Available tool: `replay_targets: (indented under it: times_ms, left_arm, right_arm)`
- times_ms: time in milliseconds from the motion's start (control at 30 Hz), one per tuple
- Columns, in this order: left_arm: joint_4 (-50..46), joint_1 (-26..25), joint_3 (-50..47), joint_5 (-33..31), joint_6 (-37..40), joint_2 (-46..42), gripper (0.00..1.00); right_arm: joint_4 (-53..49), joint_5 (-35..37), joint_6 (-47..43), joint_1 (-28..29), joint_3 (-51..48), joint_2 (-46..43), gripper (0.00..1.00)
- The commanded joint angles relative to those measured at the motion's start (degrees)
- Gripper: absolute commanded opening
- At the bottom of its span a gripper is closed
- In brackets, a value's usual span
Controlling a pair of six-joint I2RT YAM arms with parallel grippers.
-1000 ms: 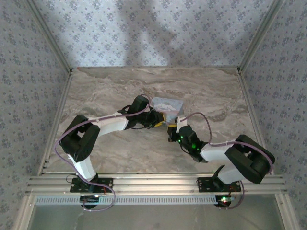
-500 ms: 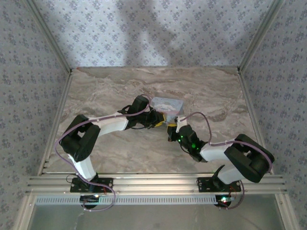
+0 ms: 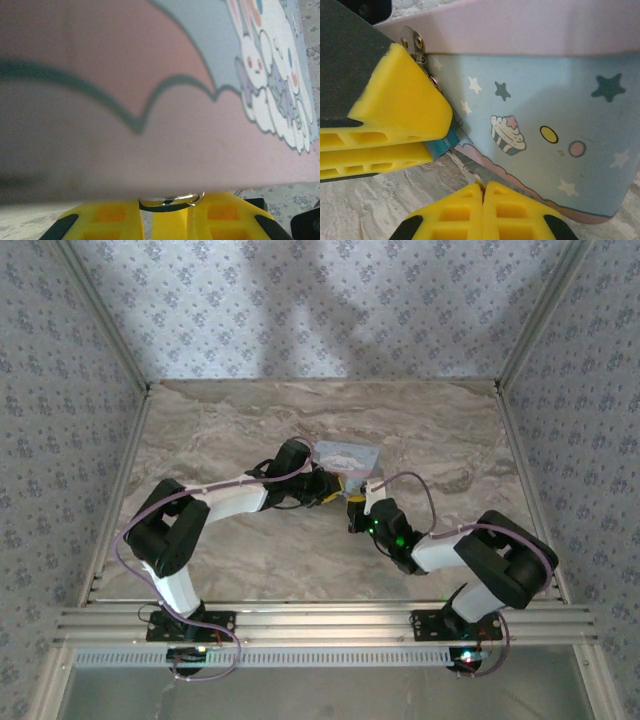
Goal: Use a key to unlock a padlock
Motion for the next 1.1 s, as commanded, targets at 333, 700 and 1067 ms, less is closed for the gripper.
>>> replay_targets:
  times_ms: [333, 700, 1067]
  left_arm:
    - [0.3, -1.1, 1.1, 3.5, -1.0, -0.3, 0.03]
    - [-0.7, -1.4, 1.1, 3.2, -0.8, 0.1, 0.03]
    - [-2.6, -1.9, 1.6, 1.9, 0.1, 1.1, 0.03]
  right_arm:
    - [8.7, -3.5, -6.5, -1.1, 2.2, 3.6, 0.00]
    - [11.1, -3.9, -8.0, -1.6, 2.4, 3.7, 0.00]
    - [13.1, -5.7, -8.0, -1.9, 2.3, 2.6, 0.00]
